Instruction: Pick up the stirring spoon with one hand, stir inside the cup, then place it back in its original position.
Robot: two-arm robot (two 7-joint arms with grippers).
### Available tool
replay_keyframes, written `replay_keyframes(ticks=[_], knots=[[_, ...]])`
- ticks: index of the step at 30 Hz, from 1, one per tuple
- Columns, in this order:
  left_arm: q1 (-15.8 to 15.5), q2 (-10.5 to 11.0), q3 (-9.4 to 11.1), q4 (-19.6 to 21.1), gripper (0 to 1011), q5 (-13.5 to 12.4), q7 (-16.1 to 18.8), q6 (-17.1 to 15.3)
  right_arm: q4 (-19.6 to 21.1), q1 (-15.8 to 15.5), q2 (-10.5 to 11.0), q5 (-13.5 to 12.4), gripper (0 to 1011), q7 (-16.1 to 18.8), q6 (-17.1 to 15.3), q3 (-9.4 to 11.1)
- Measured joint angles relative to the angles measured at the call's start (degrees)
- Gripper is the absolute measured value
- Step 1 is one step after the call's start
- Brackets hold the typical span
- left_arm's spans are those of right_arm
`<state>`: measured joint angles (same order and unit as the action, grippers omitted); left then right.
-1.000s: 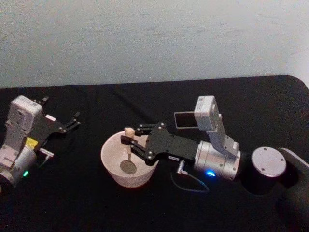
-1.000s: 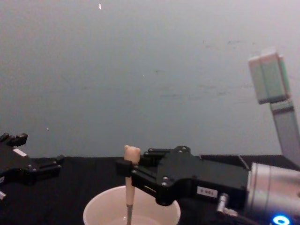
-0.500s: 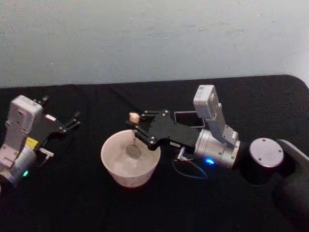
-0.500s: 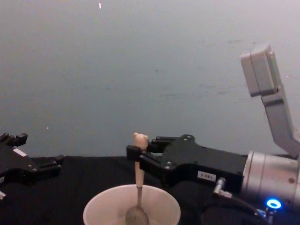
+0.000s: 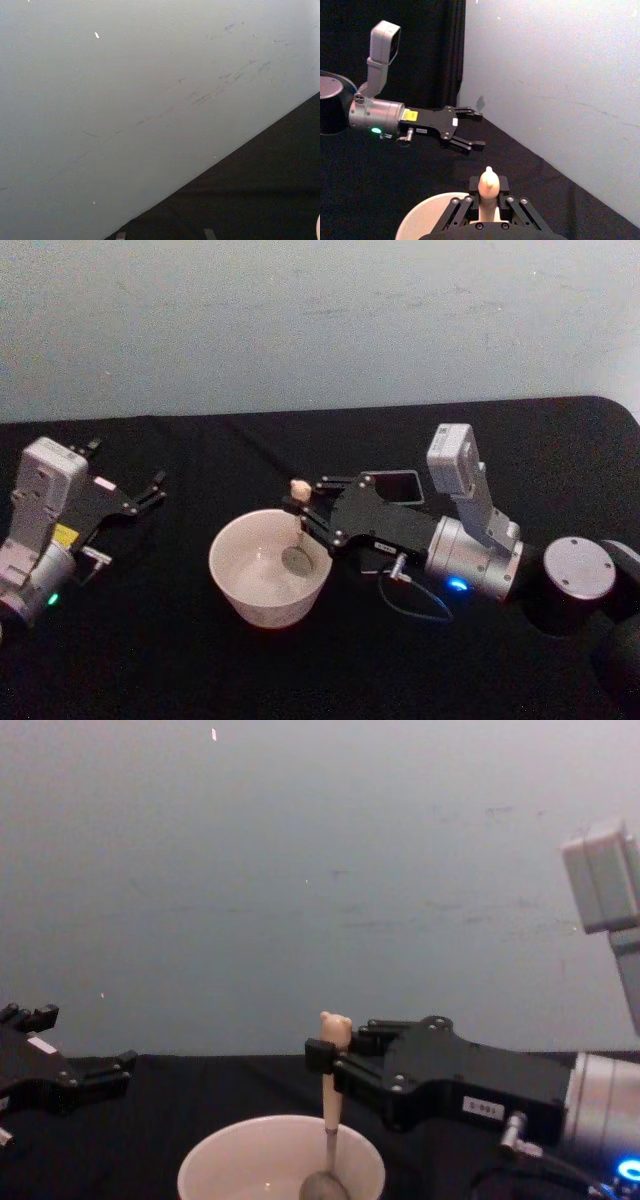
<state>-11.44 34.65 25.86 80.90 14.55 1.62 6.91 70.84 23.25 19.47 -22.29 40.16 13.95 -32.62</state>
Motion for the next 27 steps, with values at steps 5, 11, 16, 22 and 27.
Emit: replay_keyframes(ticks=[5, 11, 16, 22, 27], knots=[[0.0, 0.0, 0.0, 0.0, 1001, 0.0, 0.0, 0.0, 2.84, -1.76, 1.17, -0.86, 210, 0.54, -0.76, 0.09], [0.0, 0.0, 0.0, 0.0, 1001, 0.0, 0.0, 0.0, 4.02, -2.49, 1.33, -1.33, 210, 1.51, -1.23, -0.83], [0.0, 0.0, 0.0, 0.0, 1001, 0.0, 0.0, 0.0, 3.63, -2.04, 0.53, -1.39, 210, 2.46, -1.34, -2.15], [0.0, 0.0, 0.0, 0.0, 1001, 0.0, 0.0, 0.0, 1.23, -0.15, -1.16, -1.16, 210, 2.99, -0.84, -3.22], [0.0, 0.0, 0.0, 0.0, 1001, 0.0, 0.0, 0.0, -1.2, 1.62, -2.61, -0.7, 210, 2.73, -0.01, -3.49]])
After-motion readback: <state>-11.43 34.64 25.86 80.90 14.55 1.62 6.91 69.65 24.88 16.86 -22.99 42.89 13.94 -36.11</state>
